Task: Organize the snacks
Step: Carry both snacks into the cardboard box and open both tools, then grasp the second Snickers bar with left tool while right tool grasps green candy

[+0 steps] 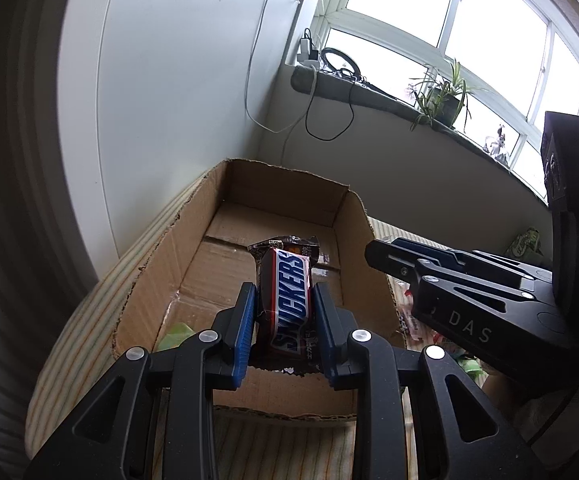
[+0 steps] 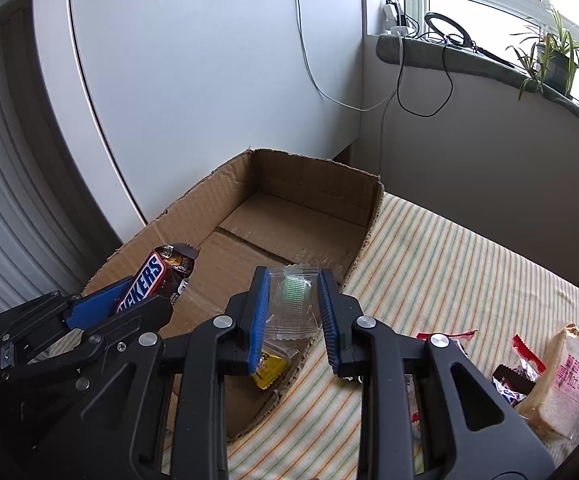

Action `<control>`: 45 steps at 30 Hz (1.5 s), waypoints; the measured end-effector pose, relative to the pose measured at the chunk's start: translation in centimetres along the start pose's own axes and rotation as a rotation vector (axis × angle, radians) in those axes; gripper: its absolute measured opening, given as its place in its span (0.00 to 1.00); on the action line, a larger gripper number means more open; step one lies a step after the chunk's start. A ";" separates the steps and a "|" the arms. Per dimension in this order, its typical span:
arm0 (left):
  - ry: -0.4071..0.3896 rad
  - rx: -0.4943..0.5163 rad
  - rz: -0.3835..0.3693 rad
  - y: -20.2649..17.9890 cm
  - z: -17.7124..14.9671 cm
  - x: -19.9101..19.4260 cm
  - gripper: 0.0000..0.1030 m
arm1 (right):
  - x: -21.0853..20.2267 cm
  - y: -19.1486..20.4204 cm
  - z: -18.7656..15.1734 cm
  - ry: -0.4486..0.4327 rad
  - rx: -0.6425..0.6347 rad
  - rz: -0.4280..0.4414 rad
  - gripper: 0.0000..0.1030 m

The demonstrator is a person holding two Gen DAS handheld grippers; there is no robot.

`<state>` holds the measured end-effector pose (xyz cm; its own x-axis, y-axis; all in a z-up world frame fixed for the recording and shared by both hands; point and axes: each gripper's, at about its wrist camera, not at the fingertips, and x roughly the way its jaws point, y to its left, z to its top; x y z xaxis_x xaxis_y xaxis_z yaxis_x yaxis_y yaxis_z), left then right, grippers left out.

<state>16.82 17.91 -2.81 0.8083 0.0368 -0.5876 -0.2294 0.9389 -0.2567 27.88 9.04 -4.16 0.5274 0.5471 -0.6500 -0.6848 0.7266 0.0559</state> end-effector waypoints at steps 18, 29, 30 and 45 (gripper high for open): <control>0.019 -0.032 0.020 1.4 -0.1 0.5 0.27 | 1.1 1.2 0.3 0.001 -0.020 0.012 0.44; -0.003 -0.033 0.043 1.5 0.1 -0.2 0.35 | -0.3 0.5 0.5 -0.032 -0.002 -0.008 0.62; -0.003 -0.033 0.042 1.5 0.1 -0.3 0.35 | -0.5 0.5 0.5 -0.037 -0.002 -0.009 0.62; -0.022 0.008 0.000 -1.8 0.0 -1.5 0.35 | -7.2 -3.8 -0.5 -0.110 0.044 -0.042 0.68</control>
<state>16.02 16.21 -1.43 0.8201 0.0444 -0.5705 -0.2254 0.9414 -0.2508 26.42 2.14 -0.06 0.6090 0.5559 -0.5658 -0.6393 0.7662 0.0647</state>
